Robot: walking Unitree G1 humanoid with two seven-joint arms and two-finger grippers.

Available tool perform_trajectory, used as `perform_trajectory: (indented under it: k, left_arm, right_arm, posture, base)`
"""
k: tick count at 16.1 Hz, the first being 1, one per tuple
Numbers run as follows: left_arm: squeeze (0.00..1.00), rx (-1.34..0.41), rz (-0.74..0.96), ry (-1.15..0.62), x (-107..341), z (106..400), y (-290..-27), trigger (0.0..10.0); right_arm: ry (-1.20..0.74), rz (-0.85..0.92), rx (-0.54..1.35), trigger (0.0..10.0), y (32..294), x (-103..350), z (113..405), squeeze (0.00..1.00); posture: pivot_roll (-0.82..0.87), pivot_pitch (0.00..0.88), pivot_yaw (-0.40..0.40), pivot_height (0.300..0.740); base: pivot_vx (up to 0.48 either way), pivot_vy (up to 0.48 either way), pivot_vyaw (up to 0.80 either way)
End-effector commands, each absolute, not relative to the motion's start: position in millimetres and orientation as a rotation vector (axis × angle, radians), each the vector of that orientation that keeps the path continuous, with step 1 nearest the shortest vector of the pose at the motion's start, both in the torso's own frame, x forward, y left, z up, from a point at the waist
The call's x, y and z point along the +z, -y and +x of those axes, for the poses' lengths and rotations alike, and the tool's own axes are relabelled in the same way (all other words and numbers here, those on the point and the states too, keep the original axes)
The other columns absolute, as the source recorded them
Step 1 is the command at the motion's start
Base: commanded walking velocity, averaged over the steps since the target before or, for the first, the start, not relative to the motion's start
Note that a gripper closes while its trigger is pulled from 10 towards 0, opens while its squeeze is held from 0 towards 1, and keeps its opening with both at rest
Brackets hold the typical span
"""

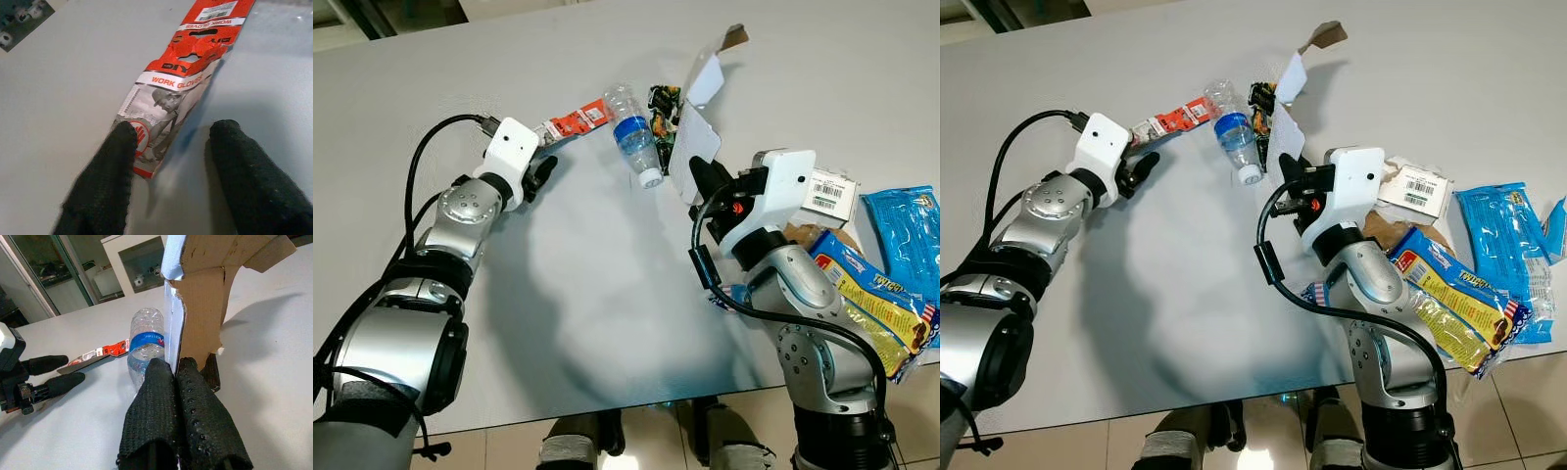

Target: Picking trash to rubbish bin

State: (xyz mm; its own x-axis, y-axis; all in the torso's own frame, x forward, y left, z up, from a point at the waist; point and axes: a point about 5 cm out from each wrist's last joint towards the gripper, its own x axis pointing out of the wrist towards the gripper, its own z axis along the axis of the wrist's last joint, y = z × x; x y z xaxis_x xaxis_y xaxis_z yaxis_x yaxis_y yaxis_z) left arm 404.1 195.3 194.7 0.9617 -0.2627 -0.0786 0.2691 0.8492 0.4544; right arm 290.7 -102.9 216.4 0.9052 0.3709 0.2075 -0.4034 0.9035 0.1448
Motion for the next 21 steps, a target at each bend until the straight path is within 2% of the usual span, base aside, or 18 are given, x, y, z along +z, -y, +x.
perform_trajectory:
  k: [1, 16, 21]
  left_arm:
    - [0.00, -0.275, 0.475, -0.094, 177, 400, -200, 0.0]
    - [0.00, -0.274, 0.470, -0.086, 177, 400, -199, 0.0]
    - [0.00, -0.193, 0.495, 0.008, 192, 402, -206, 0.0]
  right_arm:
    - [0.172, 0.194, 0.413, 10.0, 101, 216, 286, 0.00]
    - [0.164, 0.190, 0.415, 10.0, 101, 215, 285, 0.00]
    - [0.164, 0.192, 0.415, 10.0, 100, 215, 286, 0.00]
  posture:
    - [-0.14, 0.337, 0.142, 0.740]
    - [-0.15, 0.337, 0.139, 0.740]
    - [-0.14, 0.330, 0.137, 0.740]
  base:
    - [0.000, 0.000, 0.00]
    - [0.000, 0.000, 0.00]
    - [0.000, 0.000, 0.00]
